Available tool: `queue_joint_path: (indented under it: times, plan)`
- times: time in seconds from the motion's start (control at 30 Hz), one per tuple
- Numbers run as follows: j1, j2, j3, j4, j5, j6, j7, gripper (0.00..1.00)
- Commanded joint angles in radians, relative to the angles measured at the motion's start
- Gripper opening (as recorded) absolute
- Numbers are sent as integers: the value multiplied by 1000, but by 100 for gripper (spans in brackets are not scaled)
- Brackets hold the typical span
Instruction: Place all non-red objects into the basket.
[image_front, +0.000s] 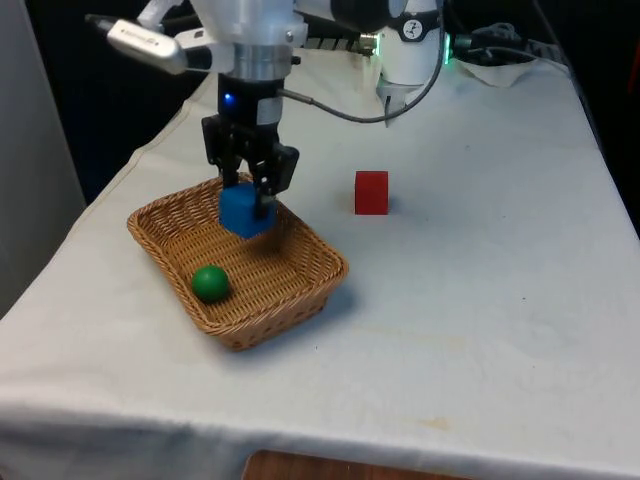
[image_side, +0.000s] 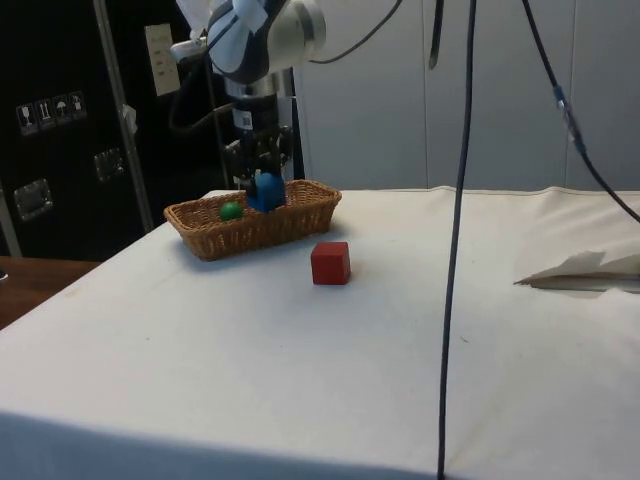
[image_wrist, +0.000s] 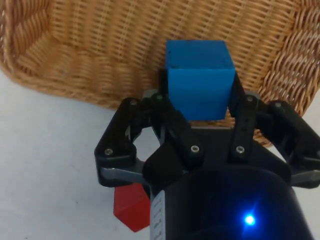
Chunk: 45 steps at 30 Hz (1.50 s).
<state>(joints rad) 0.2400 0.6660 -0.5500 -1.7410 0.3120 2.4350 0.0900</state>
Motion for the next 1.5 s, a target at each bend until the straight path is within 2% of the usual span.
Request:
queue_joint_path:
  times: [0.0, 0.07, 0.1, 0.13, 0.27, 0.33, 0.37, 0.4, 0.43, 0.47, 0.53, 0.57, 0.63, 0.67, 0.77, 0.8, 0.97, 1.0, 1.13, 1.17, 1.23, 1.27, 1.3, 1.4, 1.47]
  plan:
    - [-16, 10, 9, 14, 17, -7, -13, 3]
    - [-20, 26, 6, 22, 38, -1, -25, 3]
    - [-5, 21, -8, 14, 29, 0, -17, 3]
    - [-22, 41, 1, 28, 58, 1, -36, 3]
    - [-22, 70, -10, 37, 97, 12, -53, 3]
    - [-18, 77, -18, 41, 106, 10, -56, 3]
    - [-11, 82, -26, 40, 103, 10, -51, 3]
    - [-17, 80, -23, 43, 108, 8, -55, 3]
    - [-16, 80, -24, 44, 109, 8, -54, 5]
    - [-16, 80, -26, 44, 109, 8, -53, 10]
    - [-15, 81, -28, 44, 108, 7, -52, 28]
    - [-15, 81, -29, 44, 108, 7, -51, 47]
    - [-11, 82, -32, 42, 104, 9, -50, 67]
    - [-14, 81, -30, 44, 108, 7, -51, 67]
    - [-14, 81, -30, 44, 108, 6, -50, 95]
    - [-14, 82, -31, 44, 108, 6, -50, 100]
    - [-11, 82, -34, 42, 104, 9, -49, 100]
    - [-14, 82, -31, 44, 108, 6, -49, 100]
    - [2, 53, -45, 32, 99, -9, -35, 100]
    - [11, 38, -48, 23, 97, -15, -29, 100]
    - [17, 22, -50, 12, 93, -20, -23, 100]
    - [6, 31, -41, 25, 98, -22, -31, 100]
    - [23, 12, -51, 4, 88, -21, -19, 100]
    - [36, -19, -51, -21, 70, -22, -4, 100]
    - [50, -50, -49, -47, 51, -21, 14, 100]
